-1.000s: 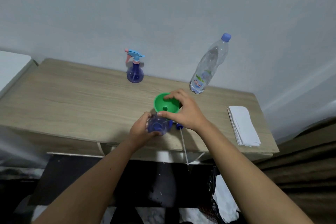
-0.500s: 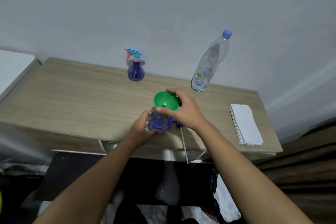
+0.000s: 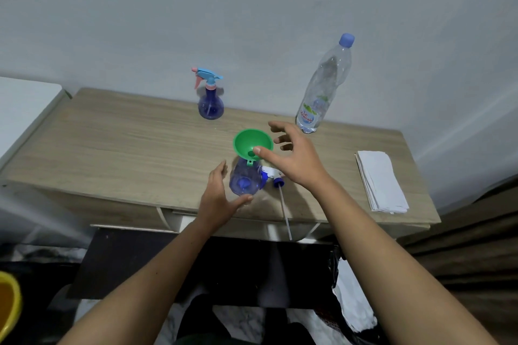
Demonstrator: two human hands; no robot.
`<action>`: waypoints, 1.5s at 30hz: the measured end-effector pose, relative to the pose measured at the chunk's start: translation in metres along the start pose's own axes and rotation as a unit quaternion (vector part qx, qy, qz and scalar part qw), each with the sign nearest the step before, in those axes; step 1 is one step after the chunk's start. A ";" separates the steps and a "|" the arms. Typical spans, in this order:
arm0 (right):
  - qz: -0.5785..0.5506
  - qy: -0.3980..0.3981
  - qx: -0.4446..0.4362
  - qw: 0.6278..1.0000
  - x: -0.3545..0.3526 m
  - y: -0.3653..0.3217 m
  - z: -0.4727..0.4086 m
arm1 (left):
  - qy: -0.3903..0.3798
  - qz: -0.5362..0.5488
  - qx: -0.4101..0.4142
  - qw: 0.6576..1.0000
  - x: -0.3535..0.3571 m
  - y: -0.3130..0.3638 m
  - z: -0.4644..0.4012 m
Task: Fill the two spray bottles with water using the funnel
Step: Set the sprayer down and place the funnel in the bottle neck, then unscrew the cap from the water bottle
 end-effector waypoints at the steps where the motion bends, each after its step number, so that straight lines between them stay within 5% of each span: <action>1: -0.011 0.006 0.001 1.000 -0.005 0.002 0.002 | 0.022 0.008 -0.016 1.000 -0.002 -0.004 0.009; 11: -0.034 0.042 0.022 0.998 -0.068 0.053 0.024 | -0.014 0.065 -0.027 0.997 0.066 0.027 0.057; 20: -0.013 0.052 0.051 0.997 -0.134 0.117 0.006 | -0.023 0.096 0.005 0.995 0.142 0.113 -0.029; 31: -0.022 0.074 0.020 0.997 -0.160 0.149 -0.100 | -0.019 0.019 -0.027 0.999 0.185 0.112 -0.150; 45: -0.097 0.123 -0.005 0.988 -0.167 0.151 -0.185 | 0.032 0.083 -0.008 0.996 0.205 0.132 -0.249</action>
Point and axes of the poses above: each hand's wrist, its own z-axis away from the middle knuckle, its own x-axis out of the palm, y = z × x, the point moved 10 cm from there along -z, towards the middle knuckle, and after that the axes turned 1 degree about x, right-handed, at the moved point
